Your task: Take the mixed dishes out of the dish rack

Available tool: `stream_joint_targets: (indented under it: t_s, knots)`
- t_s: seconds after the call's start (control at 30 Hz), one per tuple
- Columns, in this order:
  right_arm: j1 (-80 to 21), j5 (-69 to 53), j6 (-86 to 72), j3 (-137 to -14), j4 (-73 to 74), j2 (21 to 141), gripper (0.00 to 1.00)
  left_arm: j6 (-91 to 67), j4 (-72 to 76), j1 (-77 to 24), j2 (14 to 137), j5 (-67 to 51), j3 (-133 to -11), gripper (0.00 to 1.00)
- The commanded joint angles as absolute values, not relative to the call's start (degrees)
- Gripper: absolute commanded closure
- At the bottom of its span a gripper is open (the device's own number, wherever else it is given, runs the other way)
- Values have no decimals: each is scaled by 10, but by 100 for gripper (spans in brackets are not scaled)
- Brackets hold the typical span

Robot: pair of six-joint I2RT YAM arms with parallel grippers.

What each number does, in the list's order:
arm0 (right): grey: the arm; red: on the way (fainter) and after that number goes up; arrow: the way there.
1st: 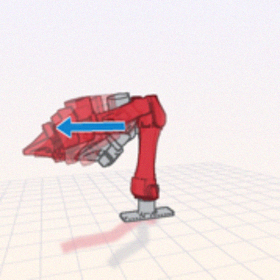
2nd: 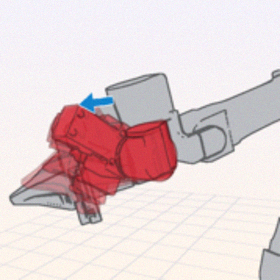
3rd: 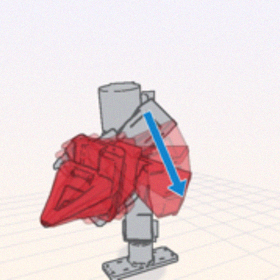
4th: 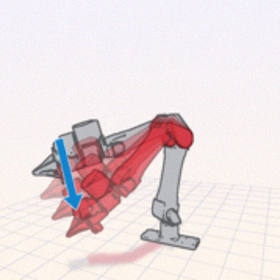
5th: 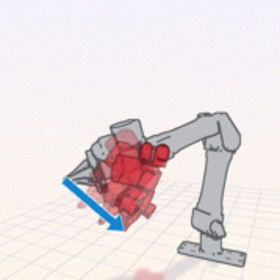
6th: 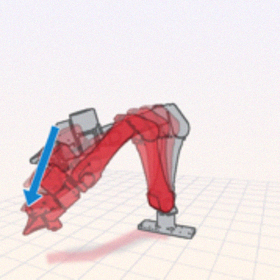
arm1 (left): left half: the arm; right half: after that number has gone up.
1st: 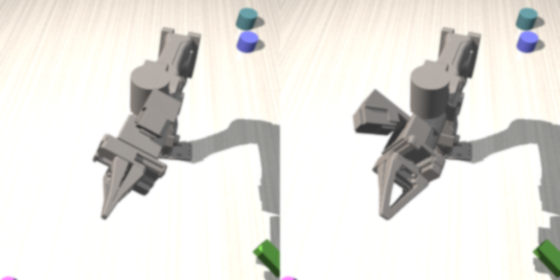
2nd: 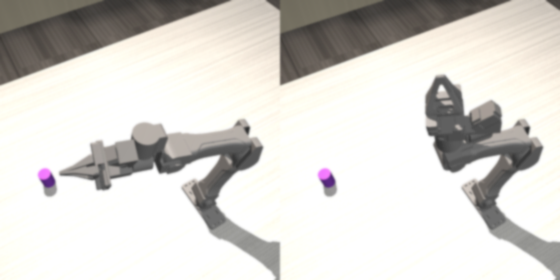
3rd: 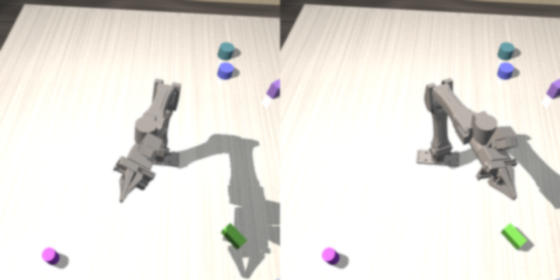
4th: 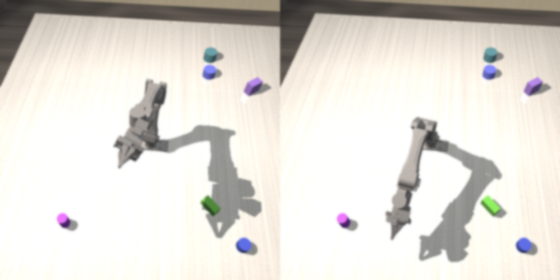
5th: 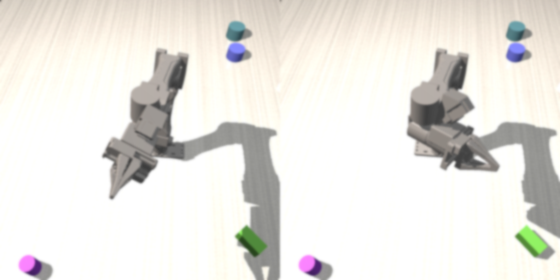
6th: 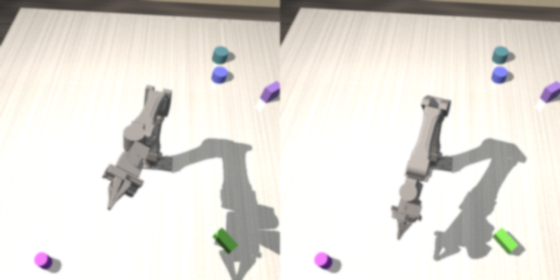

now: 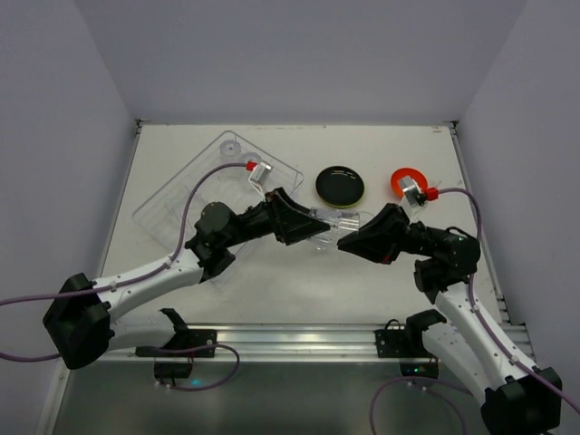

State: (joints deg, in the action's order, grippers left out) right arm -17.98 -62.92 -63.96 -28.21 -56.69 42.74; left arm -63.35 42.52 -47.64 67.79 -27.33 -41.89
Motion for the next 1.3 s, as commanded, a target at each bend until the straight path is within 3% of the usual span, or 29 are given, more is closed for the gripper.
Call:
stream_joint_targets:
  t_s: [0.0, 0.03, 0.1, 0.13, 0.2, 0.23, 0.27, 0.3, 0.4, 0.43, 0.57, 0.77, 0.93, 1.1, 1.27]
  knots:
    - [-183, -612, -643, -284, -608, 428, 90, -652, 519, -481, 701, -293, -403, 100]
    - [-183, -613, -637, -288, -595, 428, 99, -654, 526, -482, 707, -297, -403, 100]
    - [-184, -616, -621, -299, -559, 419, 100, -644, 527, -481, 716, -305, -409, 100]
    - [-183, -611, -610, -301, -542, 412, 100, -639, 526, -481, 716, -307, -411, 90]
    - [-184, -598, -563, -308, -463, 382, 100, -621, 515, -481, 713, -303, -410, 63]
    - [-184, -579, -541, -313, -427, 370, 100, -614, 508, -481, 710, -299, -409, 26]
    - [-183, -569, -499, -322, -355, 360, 100, -610, 498, -481, 708, -287, -408, 11]
    - [-183, -558, -479, -328, -324, 342, 100, -598, 487, -480, 706, -281, -409, 1]
    - [-184, -524, -411, -355, -201, 324, 100, -541, 392, -480, 695, -238, -443, 0]
    - [-183, -511, -383, -369, -150, 322, 100, -517, 268, -480, 689, -211, -464, 0]
    - [-183, -389, -252, -450, 131, 337, 100, -440, 33, -479, 649, 10, -535, 0]
    - [-184, -268, -186, -518, 342, 400, 100, -389, -182, -476, 583, 215, -571, 0]
    - [-183, -48, -195, -560, 490, 433, 100, -337, -331, -476, 533, 289, -608, 0]
    - [-183, 38, -235, -583, 548, 502, 100, -299, -446, -476, 500, 332, -628, 0]
    - [-183, 95, -276, -591, 591, 564, 100, -264, -414, -476, 461, 337, -552, 0]
